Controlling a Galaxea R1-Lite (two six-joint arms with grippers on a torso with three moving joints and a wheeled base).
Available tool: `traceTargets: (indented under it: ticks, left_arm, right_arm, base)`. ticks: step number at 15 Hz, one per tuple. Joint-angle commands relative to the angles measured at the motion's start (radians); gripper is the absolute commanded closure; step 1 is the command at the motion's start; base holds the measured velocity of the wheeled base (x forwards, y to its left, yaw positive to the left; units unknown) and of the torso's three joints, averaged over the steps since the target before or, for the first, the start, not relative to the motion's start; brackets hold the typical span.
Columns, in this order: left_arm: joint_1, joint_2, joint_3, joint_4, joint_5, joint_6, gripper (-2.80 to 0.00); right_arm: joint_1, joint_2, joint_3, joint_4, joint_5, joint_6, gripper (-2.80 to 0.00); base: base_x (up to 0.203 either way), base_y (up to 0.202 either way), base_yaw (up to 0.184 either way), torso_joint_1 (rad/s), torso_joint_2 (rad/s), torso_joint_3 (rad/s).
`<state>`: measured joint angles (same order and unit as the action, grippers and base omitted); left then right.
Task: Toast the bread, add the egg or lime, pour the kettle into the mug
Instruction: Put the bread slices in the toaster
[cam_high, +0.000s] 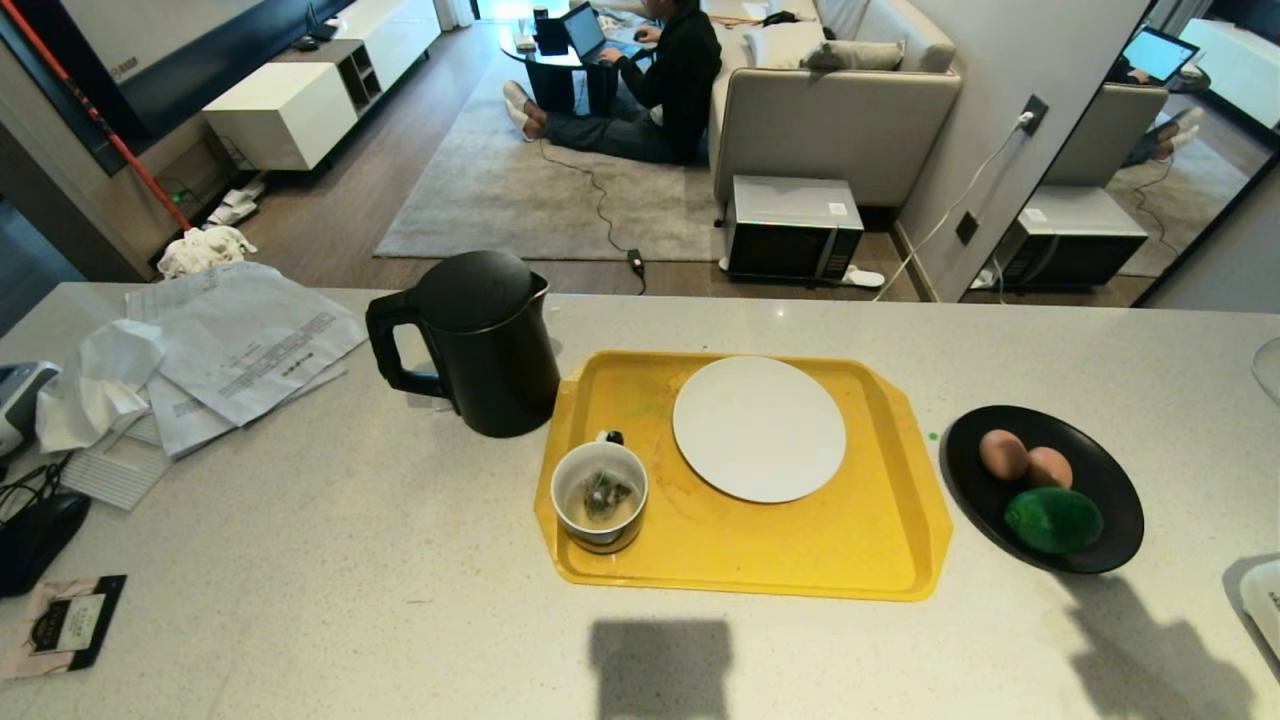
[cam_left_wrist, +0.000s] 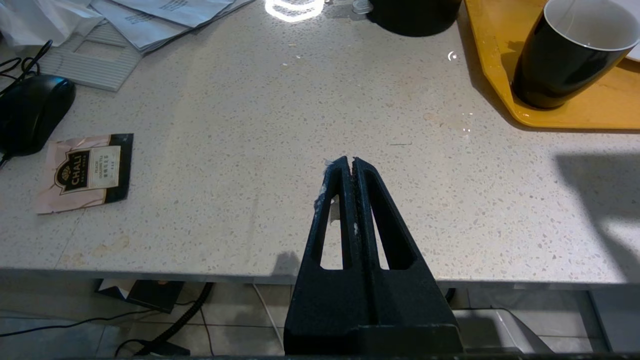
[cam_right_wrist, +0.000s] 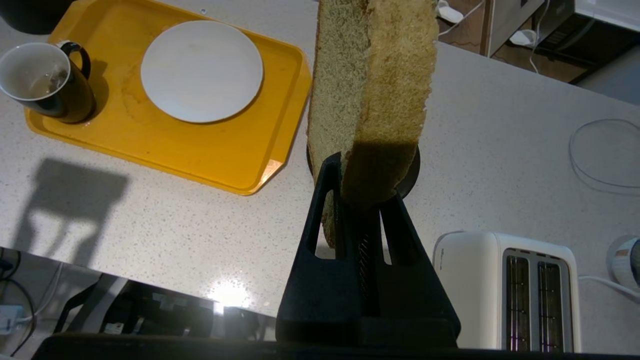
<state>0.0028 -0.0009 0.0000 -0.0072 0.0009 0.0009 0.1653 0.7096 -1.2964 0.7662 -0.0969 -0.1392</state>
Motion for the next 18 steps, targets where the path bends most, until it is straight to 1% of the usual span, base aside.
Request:
traceTargets:
  ticks: [1, 5, 12, 18]
  left_arm:
    - [0.000, 0.001, 0.000, 0.000, 0.001, 0.001, 0.00]
    - [0.000, 0.001, 0.000, 0.000, 0.001, 0.001, 0.00]
    - [0.000, 0.001, 0.000, 0.000, 0.001, 0.001, 0.00]
    - [0.000, 0.001, 0.000, 0.000, 0.001, 0.001, 0.00]
  right_arm:
    - [-0.001, 0.001, -0.003, 0.004, 0.001, -0.002, 0.00]
    - [-0.007, -0.002, -0.003, 0.002, 0.003, -0.008, 0.00]
    - [-0.010, -0.002, -0.001, 0.002, 0.003, -0.045, 0.00]
    - [-0.016, -0.004, -0.003, 0.002, 0.003, -0.051, 0.00]
  base:
    - [0.000, 0.000, 0.000, 0.000, 0.00, 0.000]
    - [0.000, 0.000, 0.000, 0.000, 0.00, 0.000]
    - [0.004, 0.006, -0.136, 0.006, 0.00, 0.001]
    - [0.000, 0.000, 0.000, 0.000, 0.00, 0.000]
